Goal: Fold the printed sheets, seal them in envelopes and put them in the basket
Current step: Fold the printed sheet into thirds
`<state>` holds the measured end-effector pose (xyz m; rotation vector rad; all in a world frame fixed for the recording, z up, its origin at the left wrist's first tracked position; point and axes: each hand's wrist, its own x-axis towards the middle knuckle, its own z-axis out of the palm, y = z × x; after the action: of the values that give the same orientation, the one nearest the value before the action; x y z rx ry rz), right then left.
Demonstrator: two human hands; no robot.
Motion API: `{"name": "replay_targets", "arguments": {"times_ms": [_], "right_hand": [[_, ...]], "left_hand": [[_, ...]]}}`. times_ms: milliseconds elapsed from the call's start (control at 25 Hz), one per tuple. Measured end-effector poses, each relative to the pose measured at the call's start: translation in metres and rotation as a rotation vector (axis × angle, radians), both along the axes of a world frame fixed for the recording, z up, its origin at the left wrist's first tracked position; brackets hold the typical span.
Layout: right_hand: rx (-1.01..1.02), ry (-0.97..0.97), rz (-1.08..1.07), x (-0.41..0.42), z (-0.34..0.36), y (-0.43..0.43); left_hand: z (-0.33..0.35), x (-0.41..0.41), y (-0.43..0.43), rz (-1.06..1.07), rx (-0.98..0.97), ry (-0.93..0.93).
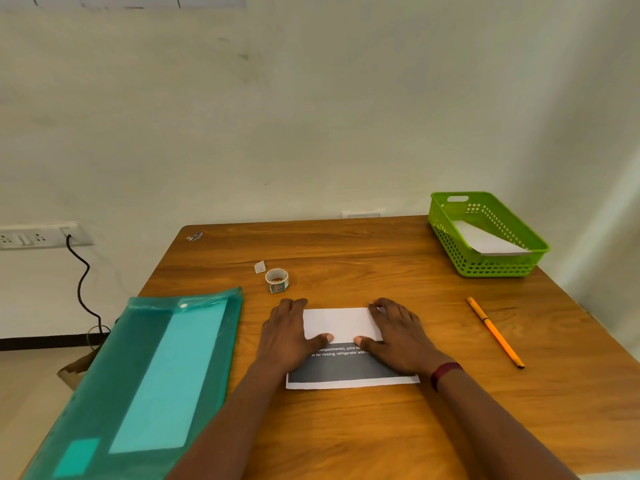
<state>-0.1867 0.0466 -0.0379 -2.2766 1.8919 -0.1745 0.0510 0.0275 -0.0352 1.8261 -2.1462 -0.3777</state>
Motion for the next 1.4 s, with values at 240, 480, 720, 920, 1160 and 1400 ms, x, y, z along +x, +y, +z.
{"name": "replay_targets", "arguments": {"times_ms": [240,480,720,920,1160,1400], "right_hand": [[0.048,0.032,-0.008,0.003,0.020,-0.015],[0.093,-0.042,-0.051,-0.001,0.024,-0.021],[-0.065,-0.222,-0.036,-0.004,0.029,-0.014],[-0.276,-0.308,-0.041,-0.006,0.036,-0.012],[-0.362,-0.179,0.059,-0.009,0.028,-0.004],[-0.241,-0.200,0.032,-0.004,0.008,0.010]], "left_hand": [[0.016,-0.005,-0.012,-0.057,0.055,-0.106],[0.016,0.000,-0.010,-0.118,0.027,-0.008],[0.025,0.010,0.002,-0.161,-0.058,0.144],[0.031,0.008,0.002,-0.162,-0.248,0.210],[0.024,0.009,0.001,-0.176,-0.341,0.217],[0.006,0.009,0.008,-0.142,-0.228,0.159]]}}
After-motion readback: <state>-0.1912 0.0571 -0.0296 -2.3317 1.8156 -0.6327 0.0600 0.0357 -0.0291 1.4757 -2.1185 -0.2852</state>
